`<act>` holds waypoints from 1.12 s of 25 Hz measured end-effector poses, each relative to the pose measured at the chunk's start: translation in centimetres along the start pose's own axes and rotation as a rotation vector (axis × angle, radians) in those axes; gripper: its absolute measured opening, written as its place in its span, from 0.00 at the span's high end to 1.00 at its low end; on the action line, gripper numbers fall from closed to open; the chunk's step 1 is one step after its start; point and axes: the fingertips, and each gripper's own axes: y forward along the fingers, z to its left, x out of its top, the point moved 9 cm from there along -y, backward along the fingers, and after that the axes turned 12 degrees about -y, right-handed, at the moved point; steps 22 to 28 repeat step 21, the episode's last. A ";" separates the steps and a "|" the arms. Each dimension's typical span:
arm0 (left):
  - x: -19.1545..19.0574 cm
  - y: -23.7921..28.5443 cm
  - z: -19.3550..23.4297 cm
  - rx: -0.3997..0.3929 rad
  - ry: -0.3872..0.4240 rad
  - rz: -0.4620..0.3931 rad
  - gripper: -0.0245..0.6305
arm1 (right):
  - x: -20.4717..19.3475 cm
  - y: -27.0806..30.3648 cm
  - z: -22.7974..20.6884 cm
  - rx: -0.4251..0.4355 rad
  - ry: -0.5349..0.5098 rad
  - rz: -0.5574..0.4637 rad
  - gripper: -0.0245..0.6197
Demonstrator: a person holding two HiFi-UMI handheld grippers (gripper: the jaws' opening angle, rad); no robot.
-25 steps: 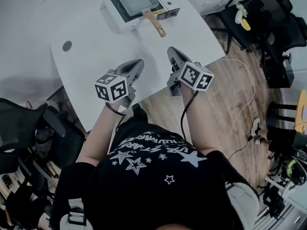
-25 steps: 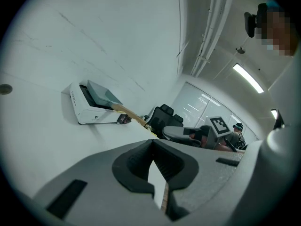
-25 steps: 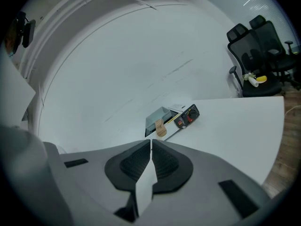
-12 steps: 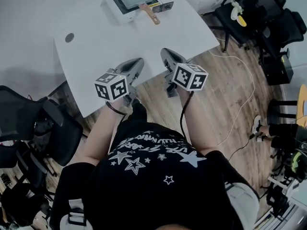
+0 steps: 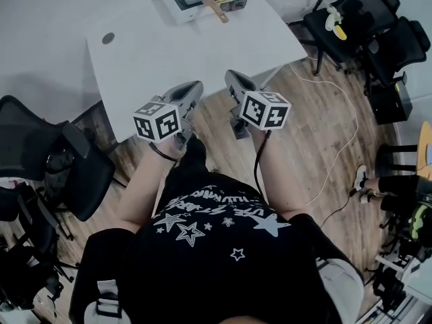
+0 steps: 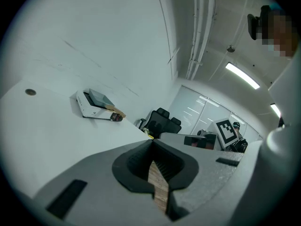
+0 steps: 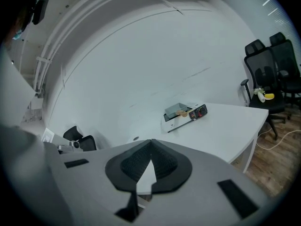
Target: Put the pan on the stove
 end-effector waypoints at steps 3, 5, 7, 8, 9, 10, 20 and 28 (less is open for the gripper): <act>-1.7 -1.6 -1.4 0.015 -0.008 -0.009 0.95 | -0.9 -2.0 1.2 0.018 -0.013 0.011 0.95; -2.8 -2.7 -2.3 0.027 -0.012 -0.014 0.95 | -1.4 -3.3 2.0 0.029 -0.018 0.021 0.95; -3.7 -3.7 -3.2 0.036 -0.017 -0.019 0.95 | -2.0 -4.3 2.6 0.042 -0.020 0.027 0.95; -4.1 -4.2 -3.5 0.041 -0.020 -0.022 0.95 | -2.3 -4.7 2.9 0.047 -0.020 0.028 0.95; -4.4 -4.6 -3.6 0.046 -0.023 -0.025 0.95 | -2.5 -4.9 3.1 0.051 -0.017 0.028 0.95; -4.7 -5.0 -3.8 0.050 -0.029 -0.028 0.95 | -2.8 -5.1 3.3 0.052 -0.011 0.027 0.95; -4.7 -7.2 -3.0 0.054 -0.047 -0.029 0.95 | -3.6 -4.7 5.2 0.037 -0.018 0.036 0.95; -4.7 -7.4 -2.8 0.054 -0.046 -0.026 0.95 | -3.7 -4.6 5.5 0.036 -0.019 0.038 0.95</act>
